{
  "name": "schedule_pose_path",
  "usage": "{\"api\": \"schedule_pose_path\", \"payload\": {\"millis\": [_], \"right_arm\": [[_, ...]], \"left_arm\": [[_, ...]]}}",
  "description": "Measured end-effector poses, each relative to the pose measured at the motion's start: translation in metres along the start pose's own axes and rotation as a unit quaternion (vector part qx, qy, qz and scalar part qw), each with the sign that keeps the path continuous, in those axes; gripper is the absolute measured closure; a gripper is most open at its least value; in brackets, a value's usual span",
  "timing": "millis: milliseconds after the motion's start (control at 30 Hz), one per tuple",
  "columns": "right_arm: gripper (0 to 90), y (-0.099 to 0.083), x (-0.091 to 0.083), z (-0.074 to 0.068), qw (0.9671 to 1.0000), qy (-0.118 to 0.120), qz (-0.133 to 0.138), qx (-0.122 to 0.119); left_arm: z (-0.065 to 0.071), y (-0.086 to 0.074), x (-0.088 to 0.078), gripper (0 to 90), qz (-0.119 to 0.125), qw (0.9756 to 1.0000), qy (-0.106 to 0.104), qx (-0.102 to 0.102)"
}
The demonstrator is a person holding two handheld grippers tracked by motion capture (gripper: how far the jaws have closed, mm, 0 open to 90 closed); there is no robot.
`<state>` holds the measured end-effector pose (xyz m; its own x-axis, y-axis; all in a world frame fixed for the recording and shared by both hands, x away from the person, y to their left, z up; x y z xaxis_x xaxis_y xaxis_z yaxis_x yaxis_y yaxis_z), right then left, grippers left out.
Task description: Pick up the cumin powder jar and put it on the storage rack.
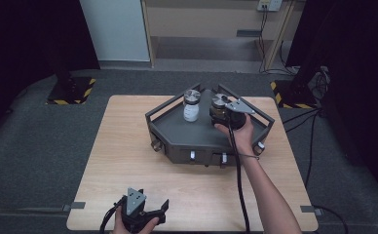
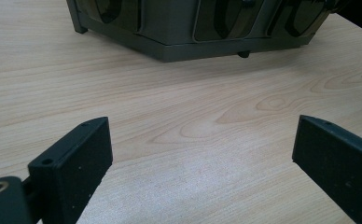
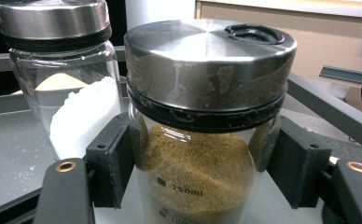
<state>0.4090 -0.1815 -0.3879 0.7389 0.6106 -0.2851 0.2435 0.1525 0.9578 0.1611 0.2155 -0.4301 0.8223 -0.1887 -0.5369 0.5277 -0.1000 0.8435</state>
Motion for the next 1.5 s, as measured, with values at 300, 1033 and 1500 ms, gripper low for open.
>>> {"api": "schedule_pose_path", "payload": {"millis": [300,1033,1500], "right_arm": [[23.9,0.000,0.000,-0.001,1.0000,-0.005,-0.004,0.003],[1.0,-0.004,-0.007,-0.007,0.9997,-0.023,0.000,0.009],[0.9,-0.007,-0.037,-0.008,0.9994,-0.012,0.030,0.012]], "left_arm": [[0.000,0.000,0.000,4.0,0.001,1.0000,0.002,0.000],[-0.003,0.001,0.002,4.0,-0.003,1.0000,-0.001,-0.004],[-0.004,0.000,0.002,4.1,-0.005,0.9999,-0.001,-0.011]]}}
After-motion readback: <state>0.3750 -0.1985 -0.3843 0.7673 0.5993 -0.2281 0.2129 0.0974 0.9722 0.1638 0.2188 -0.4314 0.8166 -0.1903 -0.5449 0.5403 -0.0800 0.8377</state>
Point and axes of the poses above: each handheld gripper's, and its own axes: x roughly forward along the jaws, y roughly out of its top, z roughly to its right, the point moved 3 cm from there along x, roughly forward along the jaws, and after that the axes turned 14 degrees about y, right-handed, at the moved point
